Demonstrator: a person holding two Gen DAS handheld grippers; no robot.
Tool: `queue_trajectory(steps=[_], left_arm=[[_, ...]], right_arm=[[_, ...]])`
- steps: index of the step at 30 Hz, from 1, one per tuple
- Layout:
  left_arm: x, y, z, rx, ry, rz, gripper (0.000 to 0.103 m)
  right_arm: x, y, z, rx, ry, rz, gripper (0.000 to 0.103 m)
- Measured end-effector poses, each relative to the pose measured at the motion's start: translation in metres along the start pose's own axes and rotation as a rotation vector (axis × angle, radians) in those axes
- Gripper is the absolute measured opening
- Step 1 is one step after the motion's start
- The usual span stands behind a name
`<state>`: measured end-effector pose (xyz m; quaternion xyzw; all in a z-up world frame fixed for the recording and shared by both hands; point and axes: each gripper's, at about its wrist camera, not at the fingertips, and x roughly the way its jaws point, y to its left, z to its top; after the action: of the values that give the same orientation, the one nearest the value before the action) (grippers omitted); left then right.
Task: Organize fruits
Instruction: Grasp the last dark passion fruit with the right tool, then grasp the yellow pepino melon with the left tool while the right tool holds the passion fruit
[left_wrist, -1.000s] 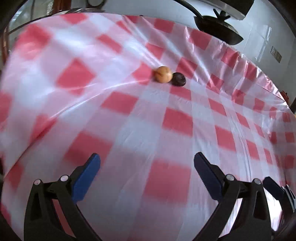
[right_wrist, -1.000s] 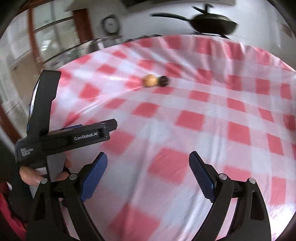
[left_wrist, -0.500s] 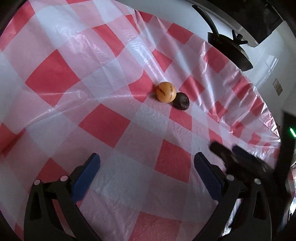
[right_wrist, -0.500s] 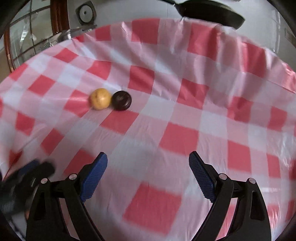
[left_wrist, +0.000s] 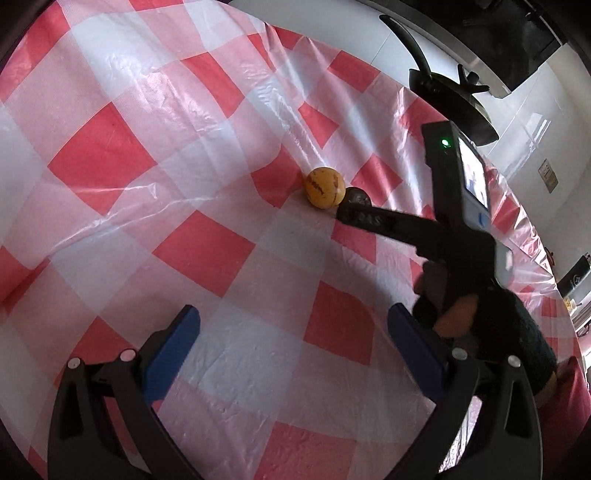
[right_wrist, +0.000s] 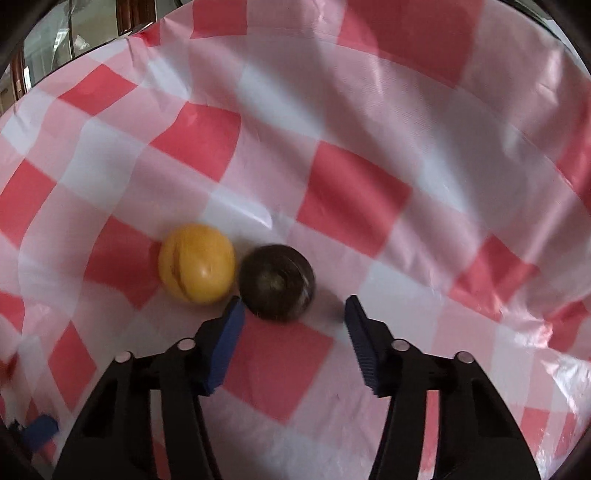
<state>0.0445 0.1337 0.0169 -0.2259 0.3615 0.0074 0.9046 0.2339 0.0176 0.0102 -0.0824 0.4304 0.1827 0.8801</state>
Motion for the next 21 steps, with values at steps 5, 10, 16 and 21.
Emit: queue_trajectory(steps=[5, 10, 16, 21], left_arm=[[0.000, 0.001, 0.000, -0.006, -0.005, -0.002, 0.101], [0.000, 0.003, -0.001, -0.015, -0.007, 0.002, 0.101], [-0.001, 0.001, -0.002, -0.007, -0.004, 0.003, 0.101], [0.001, 0.000, -0.001, -0.002, 0.003, 0.008, 0.101]], right_arm=[[0.005, 0.000, 0.004, 0.008, -0.010, 0.021, 0.039], [-0.036, -0.022, -0.022, 0.120, -0.084, 0.096, 0.039], [-0.107, -0.066, -0.096, 0.261, -0.143, 0.049, 0.040], [-0.126, -0.106, -0.142, 0.429, -0.180, 0.043, 0.040]])
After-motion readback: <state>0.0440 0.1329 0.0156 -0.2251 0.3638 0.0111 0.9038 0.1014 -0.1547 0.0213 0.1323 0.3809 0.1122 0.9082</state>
